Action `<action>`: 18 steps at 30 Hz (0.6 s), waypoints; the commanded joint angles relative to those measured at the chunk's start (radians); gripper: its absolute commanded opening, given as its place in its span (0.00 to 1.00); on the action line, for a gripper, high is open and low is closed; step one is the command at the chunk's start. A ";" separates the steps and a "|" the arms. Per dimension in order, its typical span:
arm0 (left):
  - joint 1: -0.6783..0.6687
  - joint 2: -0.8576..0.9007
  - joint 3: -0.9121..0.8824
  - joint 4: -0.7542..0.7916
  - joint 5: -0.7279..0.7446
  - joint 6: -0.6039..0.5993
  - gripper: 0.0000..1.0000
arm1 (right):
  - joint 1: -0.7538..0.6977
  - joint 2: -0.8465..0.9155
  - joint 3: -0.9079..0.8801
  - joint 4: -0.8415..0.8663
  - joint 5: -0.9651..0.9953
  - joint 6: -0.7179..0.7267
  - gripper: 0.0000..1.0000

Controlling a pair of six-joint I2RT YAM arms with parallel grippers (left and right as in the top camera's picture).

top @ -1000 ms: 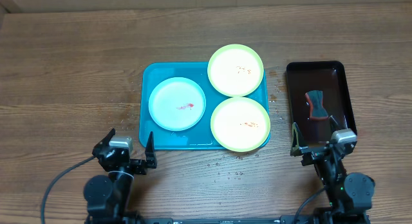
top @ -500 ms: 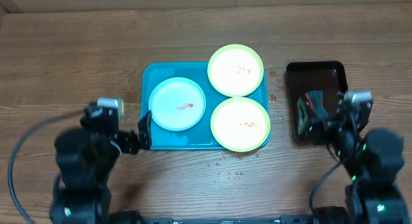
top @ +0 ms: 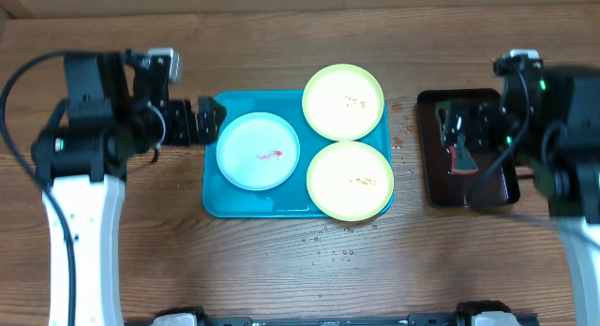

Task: Clean dirty plates on tray and stack at the side
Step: 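Move left gripper to white plate rim and right gripper toward sponge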

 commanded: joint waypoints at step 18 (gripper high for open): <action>-0.012 0.328 0.045 -0.007 -0.056 -0.177 0.79 | 0.003 0.279 0.093 -0.067 -0.034 0.077 1.00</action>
